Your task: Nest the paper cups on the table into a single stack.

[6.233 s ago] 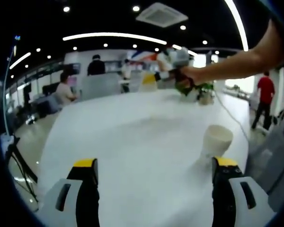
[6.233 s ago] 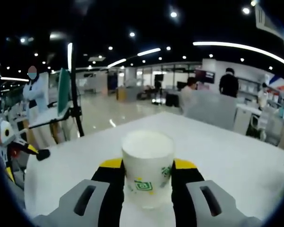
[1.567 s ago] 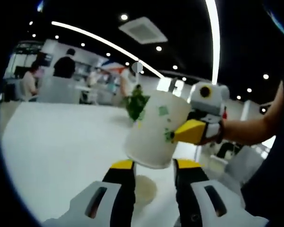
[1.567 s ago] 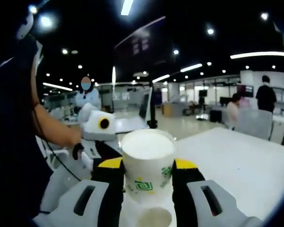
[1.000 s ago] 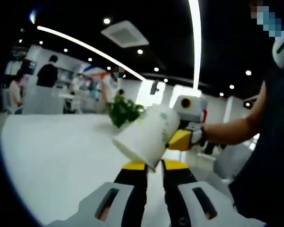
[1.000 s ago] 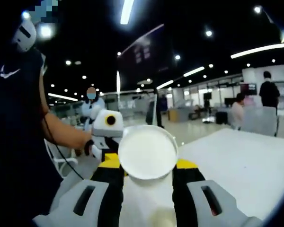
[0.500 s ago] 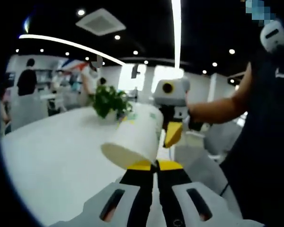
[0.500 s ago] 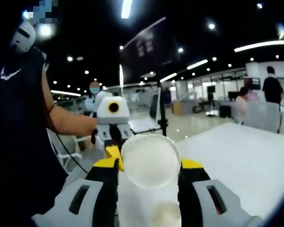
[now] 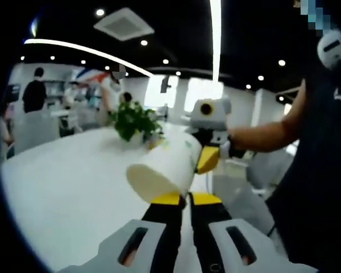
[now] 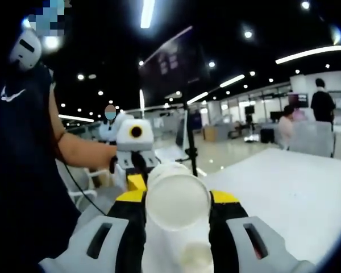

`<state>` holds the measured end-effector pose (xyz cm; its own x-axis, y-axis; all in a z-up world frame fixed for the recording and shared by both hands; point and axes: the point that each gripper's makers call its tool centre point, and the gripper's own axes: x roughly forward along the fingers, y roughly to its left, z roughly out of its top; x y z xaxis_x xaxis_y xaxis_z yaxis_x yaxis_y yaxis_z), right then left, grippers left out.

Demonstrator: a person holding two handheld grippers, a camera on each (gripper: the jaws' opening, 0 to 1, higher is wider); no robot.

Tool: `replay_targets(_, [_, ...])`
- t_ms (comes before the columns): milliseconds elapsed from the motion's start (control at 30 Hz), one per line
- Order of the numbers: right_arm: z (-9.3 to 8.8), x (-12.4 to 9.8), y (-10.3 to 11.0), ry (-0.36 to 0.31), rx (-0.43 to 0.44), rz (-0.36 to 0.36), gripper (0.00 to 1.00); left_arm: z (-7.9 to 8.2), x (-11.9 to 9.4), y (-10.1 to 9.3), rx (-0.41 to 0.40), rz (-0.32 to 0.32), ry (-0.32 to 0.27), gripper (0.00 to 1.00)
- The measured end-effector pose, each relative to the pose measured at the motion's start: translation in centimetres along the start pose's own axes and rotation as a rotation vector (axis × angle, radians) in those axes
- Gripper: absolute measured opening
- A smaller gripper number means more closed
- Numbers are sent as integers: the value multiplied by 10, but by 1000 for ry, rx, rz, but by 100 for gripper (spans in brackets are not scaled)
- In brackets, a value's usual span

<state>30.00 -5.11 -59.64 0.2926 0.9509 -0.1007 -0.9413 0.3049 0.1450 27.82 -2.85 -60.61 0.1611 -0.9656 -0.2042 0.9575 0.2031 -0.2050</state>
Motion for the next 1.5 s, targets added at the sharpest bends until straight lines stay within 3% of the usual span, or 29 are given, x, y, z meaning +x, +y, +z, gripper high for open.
replay_targets(100, [2,-1,0,-8,7,1,39,13,-5,0,-32,-15,-64,4])
replay_targets(233, [0,-2,1,-6,1,3,39,22,-7,-1,-39,-26,-92,4])
replay_targets(400, [-3,-1,0,-4,1,4,39,22,-4,-5,-20,-43,-69,2])
replay_targets(567, [-9,-1,2,19,4,11,41,21,0,-15,-10,-89,8,0])
replay_targets(700, [-7,-2,2,20,9,0,43,29,1,-18,16,-107,45,0])
replay_targets(800, [-4,-6,-1,12,7,-23,49,34,1,-17,40,-105,84,0])
replay_targets(933, [-7,-13,-11,24,-6,-73,53,27,0,-5,113,-55,231,0])
replay_targets(1033, [-14,-20,-17,51,-18,-115,56,24,3,-2,130,-47,300,0])
replay_targets(1167, [-21,-32,-30,69,-39,-194,68,19,4,2,172,-35,407,0])
replay_targets(1267, [-28,-38,-32,71,-39,-214,76,18,8,1,194,-35,469,0])
replay_targets(1500, [-42,-51,-43,103,-64,-302,93,14,15,5,317,-37,725,0])
